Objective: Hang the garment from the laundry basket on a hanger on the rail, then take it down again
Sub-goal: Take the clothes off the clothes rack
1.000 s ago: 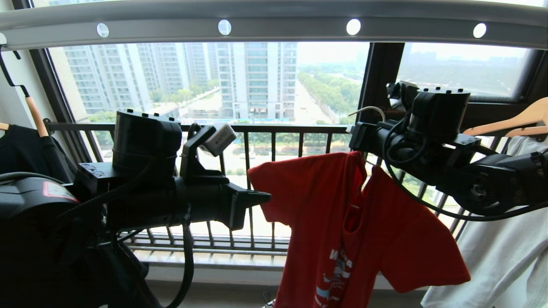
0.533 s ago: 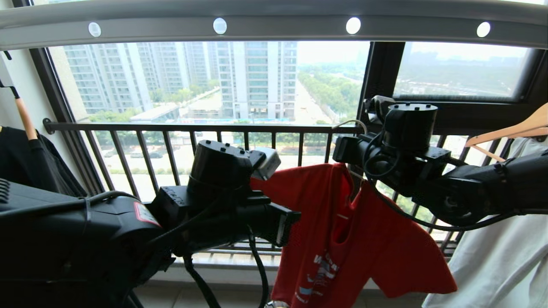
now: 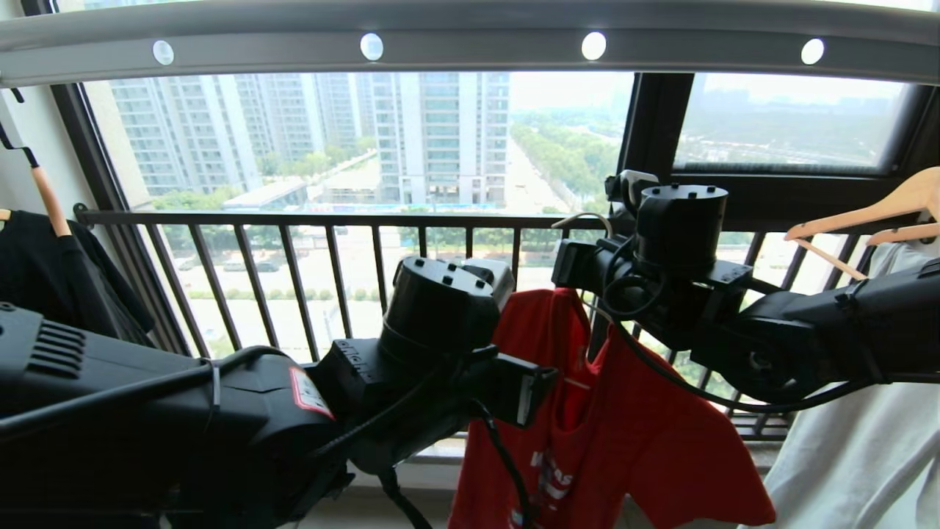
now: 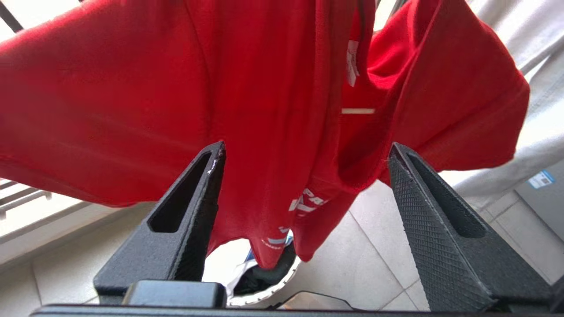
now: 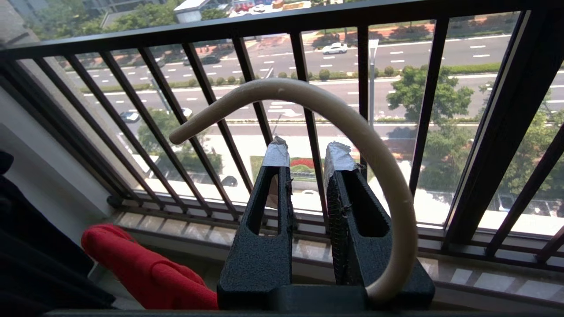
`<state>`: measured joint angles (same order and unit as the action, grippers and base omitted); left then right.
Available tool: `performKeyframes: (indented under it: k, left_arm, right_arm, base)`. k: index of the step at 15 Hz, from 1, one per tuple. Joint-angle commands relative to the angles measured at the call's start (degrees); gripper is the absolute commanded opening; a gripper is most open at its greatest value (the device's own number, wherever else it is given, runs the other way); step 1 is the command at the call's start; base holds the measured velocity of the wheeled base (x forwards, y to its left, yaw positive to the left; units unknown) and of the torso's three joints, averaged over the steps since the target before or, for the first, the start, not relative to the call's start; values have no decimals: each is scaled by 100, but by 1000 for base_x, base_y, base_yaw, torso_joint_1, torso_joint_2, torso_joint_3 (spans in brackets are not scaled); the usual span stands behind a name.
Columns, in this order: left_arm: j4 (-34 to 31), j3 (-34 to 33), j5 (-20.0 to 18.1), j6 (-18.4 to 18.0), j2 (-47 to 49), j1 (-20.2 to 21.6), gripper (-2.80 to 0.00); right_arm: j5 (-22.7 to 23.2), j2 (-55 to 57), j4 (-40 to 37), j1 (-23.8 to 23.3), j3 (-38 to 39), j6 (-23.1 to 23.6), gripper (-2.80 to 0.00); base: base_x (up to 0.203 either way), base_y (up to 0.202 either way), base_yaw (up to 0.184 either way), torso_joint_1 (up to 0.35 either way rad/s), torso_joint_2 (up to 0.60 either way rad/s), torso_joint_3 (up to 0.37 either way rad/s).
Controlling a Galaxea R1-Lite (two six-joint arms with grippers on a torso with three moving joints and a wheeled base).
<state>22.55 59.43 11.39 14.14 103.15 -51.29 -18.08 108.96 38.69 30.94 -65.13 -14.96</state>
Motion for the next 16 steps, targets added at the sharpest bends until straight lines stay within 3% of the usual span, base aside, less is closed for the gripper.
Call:
performKeyframes:
  k: [1,4,10,16]
  left_arm:
    - [568,44,335,-27,392,-12,0]
    - [927,51,817,-297,669,-13,0]
    - [1184,127,1078,-315,872,2,0]
    - [1280,296,1611,-684,886,233,0]
  right_arm:
    - [-11,-50,24,35,1,-7,-280]
    - [-11,-108,15,53,10,-7,-280]
    - [-11,-208,15,130,53,-7,-280]
    - [-11,-191,24,123,29,2,-280]
  base:
    - [0,0,0,0,0,0]
    - [0,0,0,0,0,0]
    - [0,0,0,0,0,0]
    - [0,0,0,0,0,0]
